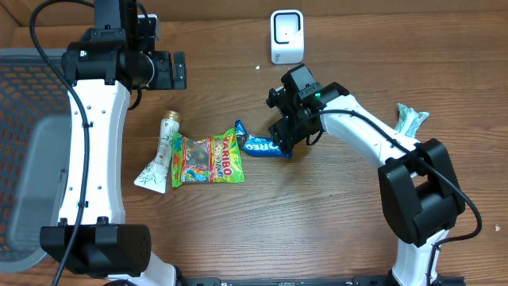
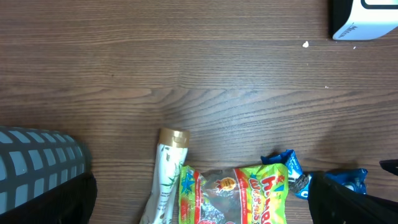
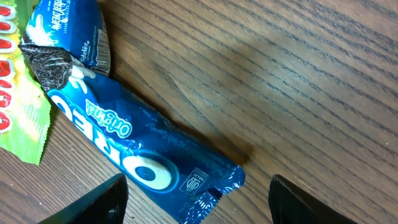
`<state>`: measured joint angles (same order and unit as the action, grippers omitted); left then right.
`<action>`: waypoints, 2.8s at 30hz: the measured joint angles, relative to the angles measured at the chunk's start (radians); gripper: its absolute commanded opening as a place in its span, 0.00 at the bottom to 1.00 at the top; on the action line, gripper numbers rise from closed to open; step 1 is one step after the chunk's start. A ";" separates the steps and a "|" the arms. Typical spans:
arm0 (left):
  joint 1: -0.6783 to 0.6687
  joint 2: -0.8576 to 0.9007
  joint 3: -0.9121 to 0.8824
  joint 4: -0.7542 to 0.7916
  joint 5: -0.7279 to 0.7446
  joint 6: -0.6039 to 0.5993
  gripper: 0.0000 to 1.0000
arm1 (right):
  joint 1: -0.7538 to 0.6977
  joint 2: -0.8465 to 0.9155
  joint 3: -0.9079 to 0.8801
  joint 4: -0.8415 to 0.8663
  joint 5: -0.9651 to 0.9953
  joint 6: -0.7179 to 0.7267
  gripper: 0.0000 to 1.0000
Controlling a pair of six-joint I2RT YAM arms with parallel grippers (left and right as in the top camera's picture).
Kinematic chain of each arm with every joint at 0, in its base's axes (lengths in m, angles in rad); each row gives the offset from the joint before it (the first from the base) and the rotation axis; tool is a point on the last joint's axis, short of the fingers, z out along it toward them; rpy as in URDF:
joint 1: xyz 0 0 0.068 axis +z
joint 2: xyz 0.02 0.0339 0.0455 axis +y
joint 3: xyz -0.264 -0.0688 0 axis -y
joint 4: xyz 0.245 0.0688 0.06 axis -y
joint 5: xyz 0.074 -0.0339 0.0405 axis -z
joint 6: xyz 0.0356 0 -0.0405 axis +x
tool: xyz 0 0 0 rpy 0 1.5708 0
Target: Scan the item barcode
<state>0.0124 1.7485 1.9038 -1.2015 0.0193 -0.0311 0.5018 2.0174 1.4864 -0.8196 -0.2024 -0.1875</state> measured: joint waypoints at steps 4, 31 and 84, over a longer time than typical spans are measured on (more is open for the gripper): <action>0.000 0.000 0.000 0.000 0.000 0.000 1.00 | 0.000 0.000 0.000 0.000 0.000 0.000 0.78; 0.000 0.000 0.000 0.000 0.000 0.000 1.00 | 0.114 0.021 0.000 0.052 0.052 -0.129 0.69; 0.000 0.000 0.000 0.000 0.000 0.000 1.00 | -0.342 0.067 0.010 -0.115 -0.123 0.441 0.04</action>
<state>0.0124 1.7485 1.9038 -1.2015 0.0193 -0.0311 0.1596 2.0846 1.4963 -0.9348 -0.3256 0.2539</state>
